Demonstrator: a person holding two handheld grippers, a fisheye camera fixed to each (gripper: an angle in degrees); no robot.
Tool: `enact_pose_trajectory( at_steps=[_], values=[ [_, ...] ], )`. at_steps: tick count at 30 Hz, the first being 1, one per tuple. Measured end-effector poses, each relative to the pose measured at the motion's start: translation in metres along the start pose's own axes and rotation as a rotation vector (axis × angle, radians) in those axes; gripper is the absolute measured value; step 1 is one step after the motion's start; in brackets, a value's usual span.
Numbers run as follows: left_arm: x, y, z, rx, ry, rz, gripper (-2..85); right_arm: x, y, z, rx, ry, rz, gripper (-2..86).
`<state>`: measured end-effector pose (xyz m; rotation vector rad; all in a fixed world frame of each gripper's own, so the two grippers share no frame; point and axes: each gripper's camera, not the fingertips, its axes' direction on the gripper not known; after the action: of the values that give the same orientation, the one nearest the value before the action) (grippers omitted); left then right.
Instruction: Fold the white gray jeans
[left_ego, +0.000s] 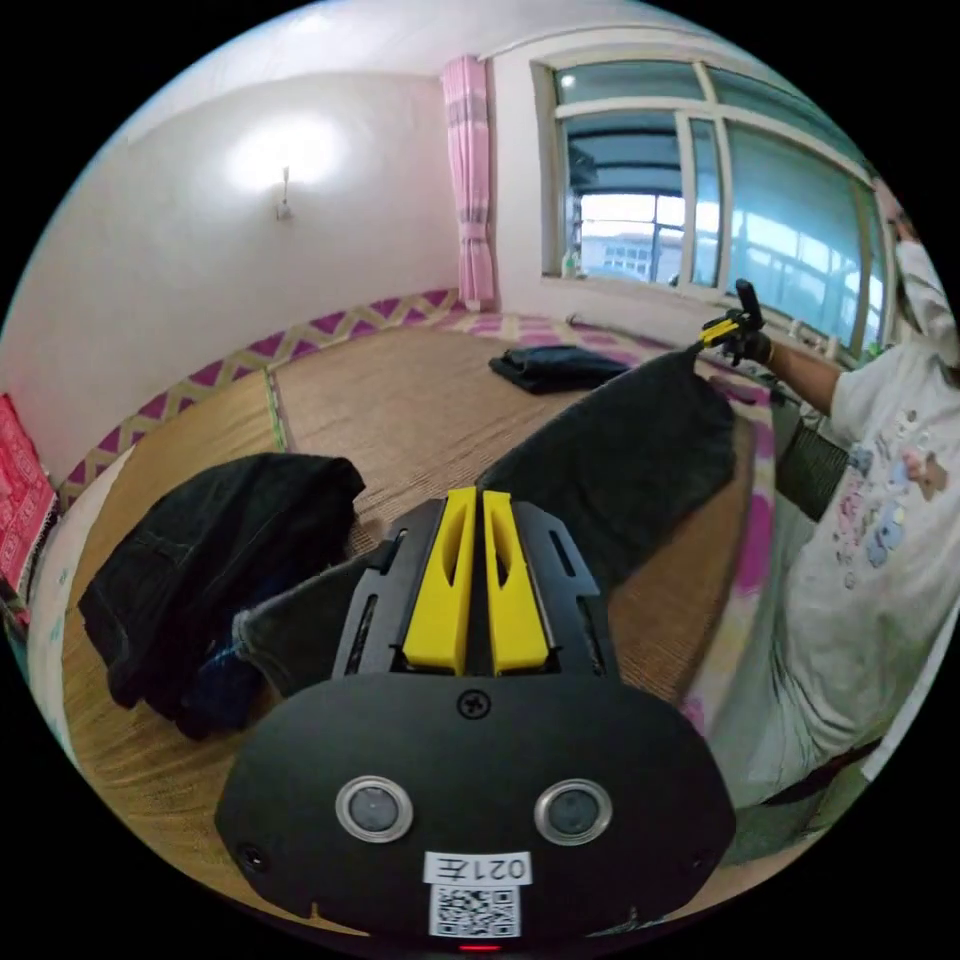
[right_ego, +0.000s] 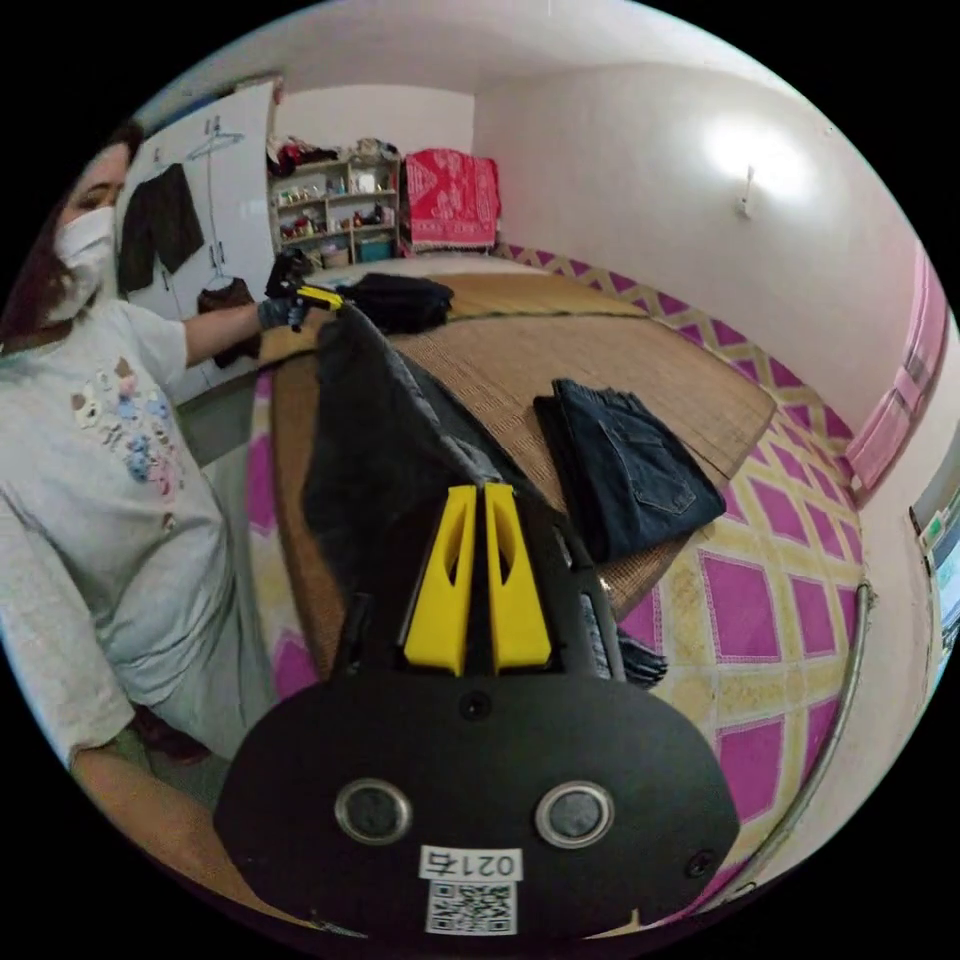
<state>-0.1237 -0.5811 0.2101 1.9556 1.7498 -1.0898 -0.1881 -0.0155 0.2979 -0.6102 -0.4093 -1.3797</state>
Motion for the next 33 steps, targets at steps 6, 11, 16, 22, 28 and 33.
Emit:
enact_pose_trajectory(
  at_steps=[6, 11, 16, 22, 28, 33],
  values=[
    [0.080, 0.060, -0.113, 0.037, 0.044, 0.031, -1.0, -0.138, 0.061, -0.088, 0.037, -0.026, -0.119, -0.5],
    [0.097, 0.131, -0.113, -0.051, 0.137, -0.157, -1.0, -0.189, 0.128, -0.059, -0.066, -0.128, -0.003, -0.4],
    [0.086, 0.193, -0.097, -0.089, 0.232, -0.412, -0.8, -0.195, 0.196, 0.002, -0.164, -0.176, 0.184, -0.1],
    [0.055, 0.187, -0.176, 0.128, -0.033, -0.545, 1.5, -0.181, 0.180, -0.053, -0.066, -0.174, 0.117, -0.4],
    [0.003, 0.171, -0.141, -0.254, -0.369, -0.626, 1.7, -0.102, 0.192, -0.046, 0.013, -0.054, 0.334, -0.9],
    [-0.033, 0.157, -0.139, -0.368, -0.335, -0.661, -0.8, -0.090, 0.220, -0.031, -0.024, -0.040, 0.405, -0.8]
  ],
)
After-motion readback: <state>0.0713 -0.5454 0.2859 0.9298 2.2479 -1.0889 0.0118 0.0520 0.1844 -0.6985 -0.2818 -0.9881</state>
